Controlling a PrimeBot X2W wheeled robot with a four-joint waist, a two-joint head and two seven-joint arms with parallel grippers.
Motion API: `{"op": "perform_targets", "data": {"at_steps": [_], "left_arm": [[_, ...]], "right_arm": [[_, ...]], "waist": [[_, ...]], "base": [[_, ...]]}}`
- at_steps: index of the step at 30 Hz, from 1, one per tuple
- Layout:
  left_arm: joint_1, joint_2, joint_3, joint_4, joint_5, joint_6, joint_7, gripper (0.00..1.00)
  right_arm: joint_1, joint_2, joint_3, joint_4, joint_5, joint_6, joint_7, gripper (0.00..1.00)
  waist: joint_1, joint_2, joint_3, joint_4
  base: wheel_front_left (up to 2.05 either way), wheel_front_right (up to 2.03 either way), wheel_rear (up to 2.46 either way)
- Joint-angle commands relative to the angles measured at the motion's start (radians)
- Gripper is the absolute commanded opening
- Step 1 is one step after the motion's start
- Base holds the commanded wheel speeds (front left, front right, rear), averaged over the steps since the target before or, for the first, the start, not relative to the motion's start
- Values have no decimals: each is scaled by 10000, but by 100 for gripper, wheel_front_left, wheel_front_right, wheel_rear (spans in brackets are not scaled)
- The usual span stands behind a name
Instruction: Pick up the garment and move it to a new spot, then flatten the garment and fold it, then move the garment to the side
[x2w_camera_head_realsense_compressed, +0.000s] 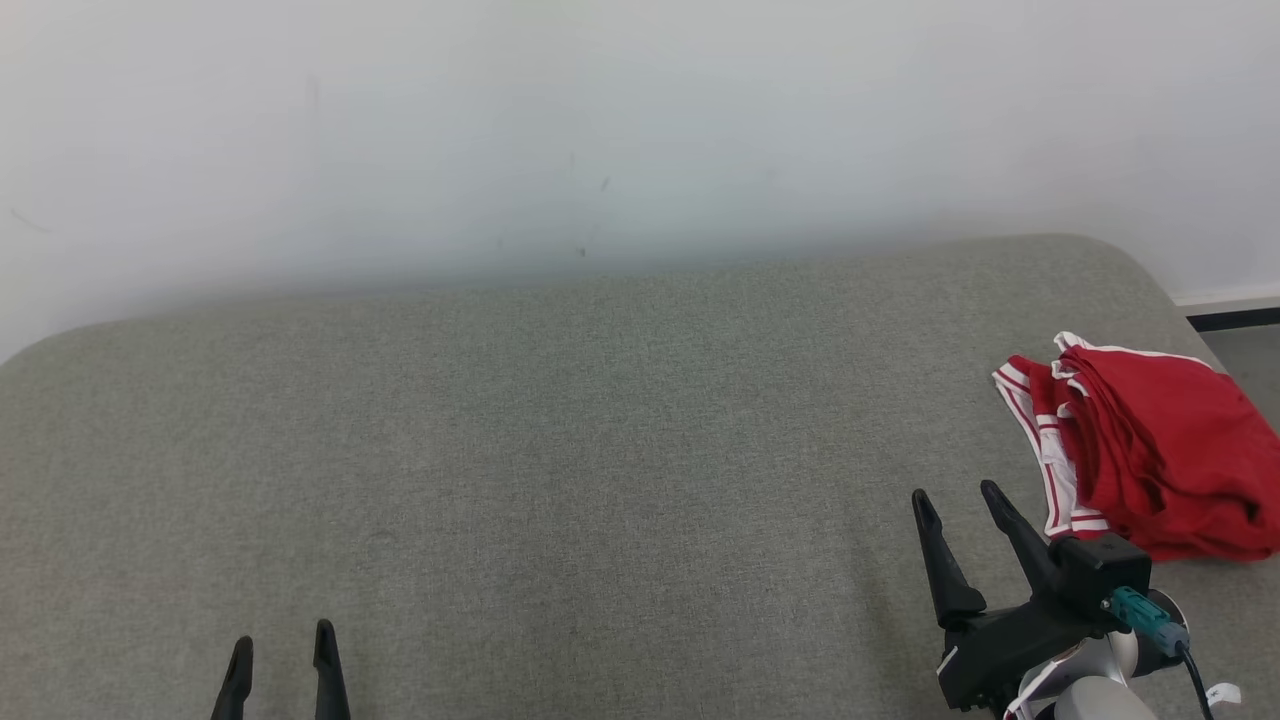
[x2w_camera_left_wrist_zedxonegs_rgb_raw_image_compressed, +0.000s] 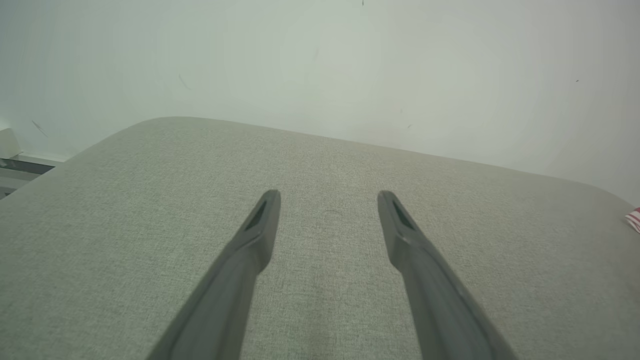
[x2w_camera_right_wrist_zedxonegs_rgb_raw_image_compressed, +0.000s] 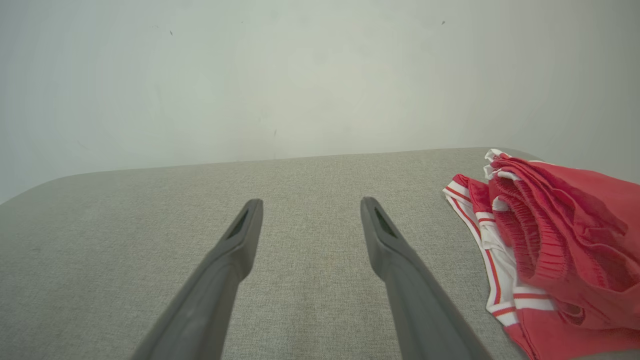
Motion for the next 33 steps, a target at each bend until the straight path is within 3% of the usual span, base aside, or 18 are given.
{"op": "perform_targets", "data": {"at_steps": [1, 5, 6, 11, 33], "left_arm": [[154, 6, -17, 1, -43, 51, -7, 100], [149, 8, -45, 28, -10, 48, -7, 100], [30, -8, -35, 71, -14, 49, 3, 0], [176, -82, -33, 548, -67, 47, 71, 0], [-471, -54, 177, 665, -3915, -370, 1106, 0]], "right_arm": [[21, -33, 35, 7, 103, -29, -33, 100], [43, -48, 69, 4, 112, -29, -33, 100], [22, 1, 59, 35, 72, 0, 9, 0], [543, 110, 120, 424, 95, 0, 85, 0], [808, 488, -858, -525, 3637, -4, 1119, 0]], "waist": [[0, -1, 0, 4], [0, -1, -11, 14], [0, -1, -10, 11], [0, -1, -9, 13], [0, -1, 60, 122]], "base": [[0, 0, 0], [0, 0, 0], [0, 0, 0], [0, 0, 0], [0, 0, 0]]}}
